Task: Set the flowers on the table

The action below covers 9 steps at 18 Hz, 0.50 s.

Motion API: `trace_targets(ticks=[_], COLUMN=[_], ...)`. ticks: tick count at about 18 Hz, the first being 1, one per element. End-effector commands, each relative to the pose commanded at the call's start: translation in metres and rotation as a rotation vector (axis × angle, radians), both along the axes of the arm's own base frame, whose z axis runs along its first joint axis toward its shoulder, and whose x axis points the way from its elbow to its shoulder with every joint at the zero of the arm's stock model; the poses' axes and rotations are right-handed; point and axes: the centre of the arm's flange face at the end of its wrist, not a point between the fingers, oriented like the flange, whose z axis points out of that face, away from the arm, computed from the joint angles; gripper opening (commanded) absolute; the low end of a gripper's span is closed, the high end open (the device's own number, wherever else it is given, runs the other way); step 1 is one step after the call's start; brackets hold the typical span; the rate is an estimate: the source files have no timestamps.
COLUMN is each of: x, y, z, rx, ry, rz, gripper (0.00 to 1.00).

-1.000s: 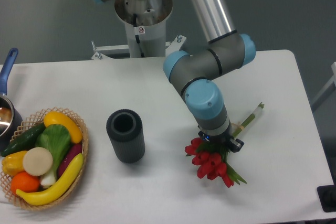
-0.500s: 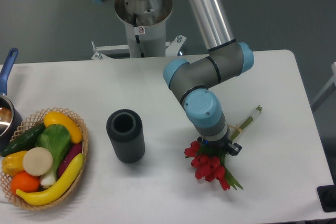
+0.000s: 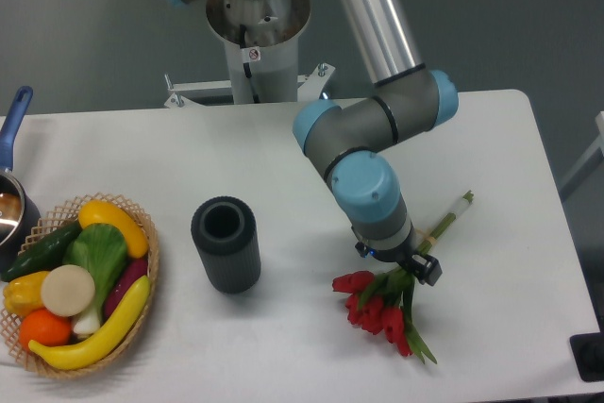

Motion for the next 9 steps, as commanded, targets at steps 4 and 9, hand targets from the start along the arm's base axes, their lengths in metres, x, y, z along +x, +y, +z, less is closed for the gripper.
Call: trace_targets(ticks=[4, 9], x=[-0.010, -0.026], y=[-0.029, -0.083], z=[0.050, 0.143], rx=[0.213, 0.459], ry=[-0.069, -0.045], rz=[0.048, 0.070], gripper=[1.00, 1.00])
